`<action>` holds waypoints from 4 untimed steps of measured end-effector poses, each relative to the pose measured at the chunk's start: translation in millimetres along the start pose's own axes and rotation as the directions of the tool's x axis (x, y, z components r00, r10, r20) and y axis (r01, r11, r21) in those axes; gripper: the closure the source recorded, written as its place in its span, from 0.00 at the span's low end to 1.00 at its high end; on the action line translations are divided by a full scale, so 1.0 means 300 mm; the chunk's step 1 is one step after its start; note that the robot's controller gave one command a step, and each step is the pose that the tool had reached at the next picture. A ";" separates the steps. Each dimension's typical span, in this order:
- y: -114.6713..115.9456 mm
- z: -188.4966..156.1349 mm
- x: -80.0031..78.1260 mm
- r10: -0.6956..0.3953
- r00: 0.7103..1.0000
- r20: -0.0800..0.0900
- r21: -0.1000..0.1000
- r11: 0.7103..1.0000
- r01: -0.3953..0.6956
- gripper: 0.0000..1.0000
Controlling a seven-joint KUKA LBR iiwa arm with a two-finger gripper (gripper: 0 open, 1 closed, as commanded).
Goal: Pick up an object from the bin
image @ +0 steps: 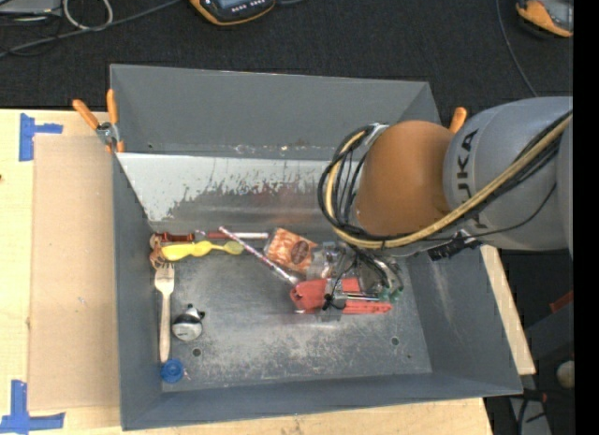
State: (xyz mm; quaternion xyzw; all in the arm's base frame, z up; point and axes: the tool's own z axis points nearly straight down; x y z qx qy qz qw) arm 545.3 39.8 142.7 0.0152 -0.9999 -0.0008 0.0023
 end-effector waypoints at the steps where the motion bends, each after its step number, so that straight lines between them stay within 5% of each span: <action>1: -0.003 0.055 -0.118 -0.161 0.987 0.012 0.001 0.987 0.161 1.00; 2: 0.021 0.218 -0.110 -0.412 0.911 -0.002 0.000 0.911 0.412 1.00; 3: 0.003 0.069 -0.103 -0.353 0.936 -0.007 -0.004 0.936 0.353 1.00; 4: -0.014 -0.236 -0.108 -0.418 0.908 -0.007 -0.005 0.908 0.418 1.00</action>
Offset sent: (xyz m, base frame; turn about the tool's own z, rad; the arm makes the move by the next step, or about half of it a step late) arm 0.0329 0.0092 -0.0727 -0.4311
